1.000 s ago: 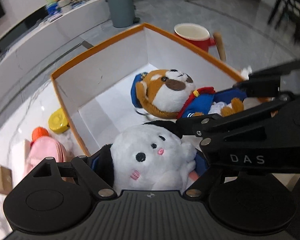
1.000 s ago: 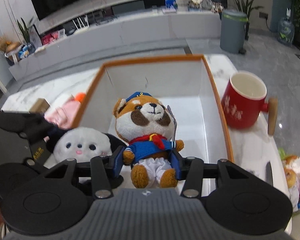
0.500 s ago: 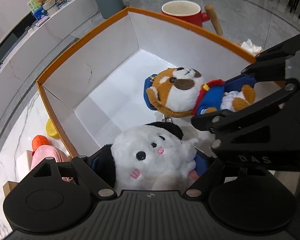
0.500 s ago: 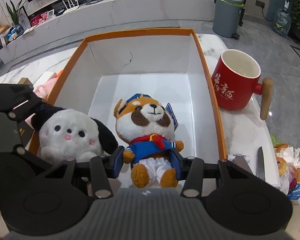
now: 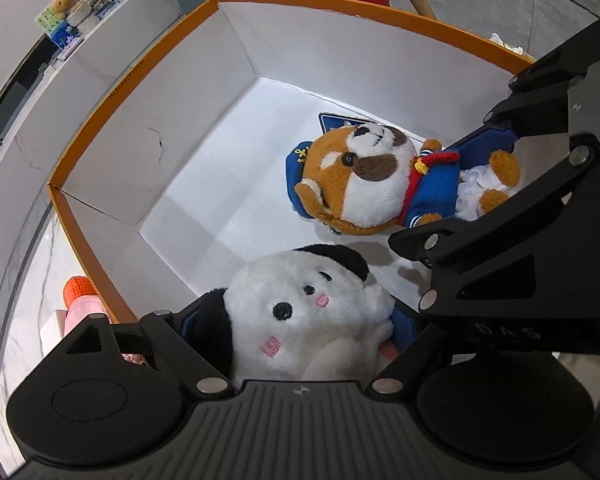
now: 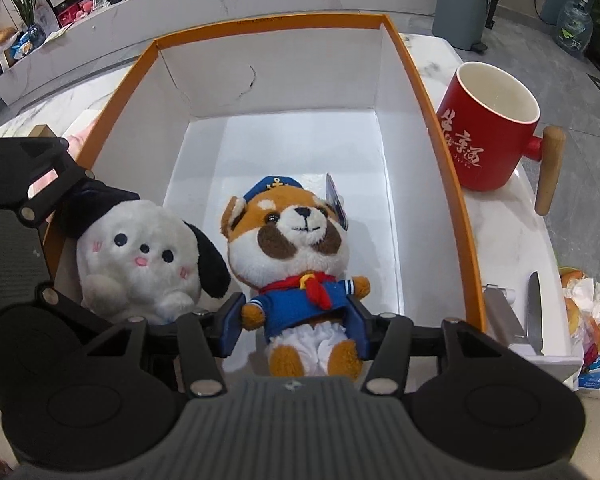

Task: Organize objects
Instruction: 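Lower both plushes into the box and open both grippers, then withdraw both grippers from the box back over the table, then grasp the dark gray box with the left gripper, then grasp the pink backpack with the right gripper while the left holds the gray box, then carry the pink backpack and gray box up over the orange-rimmed box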

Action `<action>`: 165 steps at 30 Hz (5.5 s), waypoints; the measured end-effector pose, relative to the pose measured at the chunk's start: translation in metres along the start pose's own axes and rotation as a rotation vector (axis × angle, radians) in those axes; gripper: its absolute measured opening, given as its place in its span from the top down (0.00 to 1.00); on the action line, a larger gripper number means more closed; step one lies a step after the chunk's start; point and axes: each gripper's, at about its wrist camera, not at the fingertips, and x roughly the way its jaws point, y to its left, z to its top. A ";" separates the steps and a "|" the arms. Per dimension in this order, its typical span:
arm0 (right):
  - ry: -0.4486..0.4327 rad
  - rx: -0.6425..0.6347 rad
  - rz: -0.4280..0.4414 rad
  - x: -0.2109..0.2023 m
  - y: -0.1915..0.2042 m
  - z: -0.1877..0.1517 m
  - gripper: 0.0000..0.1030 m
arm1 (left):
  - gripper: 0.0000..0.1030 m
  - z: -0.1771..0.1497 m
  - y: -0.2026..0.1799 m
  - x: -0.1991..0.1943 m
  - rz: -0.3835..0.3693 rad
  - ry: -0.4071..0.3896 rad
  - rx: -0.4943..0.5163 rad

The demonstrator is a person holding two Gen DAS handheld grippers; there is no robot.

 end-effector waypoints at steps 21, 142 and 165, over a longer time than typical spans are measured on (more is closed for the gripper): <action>-0.143 0.093 0.097 -0.024 -0.015 0.014 0.21 | 0.00 0.006 0.015 -0.013 -0.078 -0.053 -0.087; -0.038 0.297 -0.076 0.110 0.253 0.092 0.07 | 0.59 -0.302 0.185 -0.055 -0.118 -0.284 -0.848; -0.075 -0.002 0.040 0.051 0.241 0.067 0.31 | 0.63 -0.303 0.181 -0.074 -0.106 -0.330 -0.819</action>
